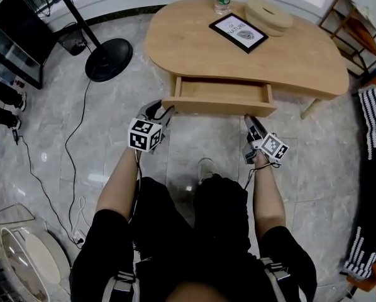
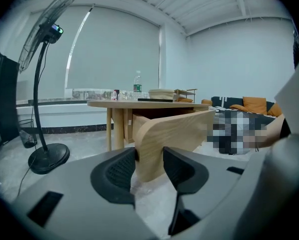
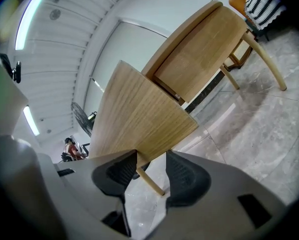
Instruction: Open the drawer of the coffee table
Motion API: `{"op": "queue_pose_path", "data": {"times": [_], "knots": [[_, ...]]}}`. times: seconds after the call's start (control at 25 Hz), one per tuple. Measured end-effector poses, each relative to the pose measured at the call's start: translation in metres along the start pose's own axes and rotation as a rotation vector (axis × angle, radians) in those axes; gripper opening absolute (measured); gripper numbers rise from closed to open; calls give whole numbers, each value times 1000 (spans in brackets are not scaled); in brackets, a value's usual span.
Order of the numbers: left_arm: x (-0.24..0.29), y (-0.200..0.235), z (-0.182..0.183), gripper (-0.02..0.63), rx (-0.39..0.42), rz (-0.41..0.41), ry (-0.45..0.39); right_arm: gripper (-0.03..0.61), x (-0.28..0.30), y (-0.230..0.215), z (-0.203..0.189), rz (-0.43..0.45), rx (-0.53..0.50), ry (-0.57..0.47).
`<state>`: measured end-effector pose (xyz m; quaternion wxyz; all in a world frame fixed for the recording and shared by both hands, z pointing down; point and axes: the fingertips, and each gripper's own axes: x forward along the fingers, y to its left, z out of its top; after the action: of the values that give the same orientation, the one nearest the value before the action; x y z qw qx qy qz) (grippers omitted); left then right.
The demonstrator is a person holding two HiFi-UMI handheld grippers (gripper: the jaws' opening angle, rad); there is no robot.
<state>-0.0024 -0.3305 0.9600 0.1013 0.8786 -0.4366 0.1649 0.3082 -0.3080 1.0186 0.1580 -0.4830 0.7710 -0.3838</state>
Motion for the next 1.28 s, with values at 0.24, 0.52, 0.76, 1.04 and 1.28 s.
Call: {"op": "queue_pose_path", "data": {"times": [0.24, 0.52, 0.76, 1.04, 1.28], "knots": [[-9, 8, -10, 140, -42, 39, 2, 184, -5, -10, -4, -98, -37, -2], [-35, 16, -14, 129, -104, 71, -31, 146, -28, -19, -4, -230, -79, -18], [-69, 19, -1, 68, -81, 160, -60, 48, -71, 0, 41, -396, -288, -117], [-108, 11, 48, 28, -14, 310, -120, 17, -100, 104, 118, -476, -653, -291], [-137, -13, 119, 25, -15, 322, -235, 15, -87, 236, 143, -346, -884, -379]]}}
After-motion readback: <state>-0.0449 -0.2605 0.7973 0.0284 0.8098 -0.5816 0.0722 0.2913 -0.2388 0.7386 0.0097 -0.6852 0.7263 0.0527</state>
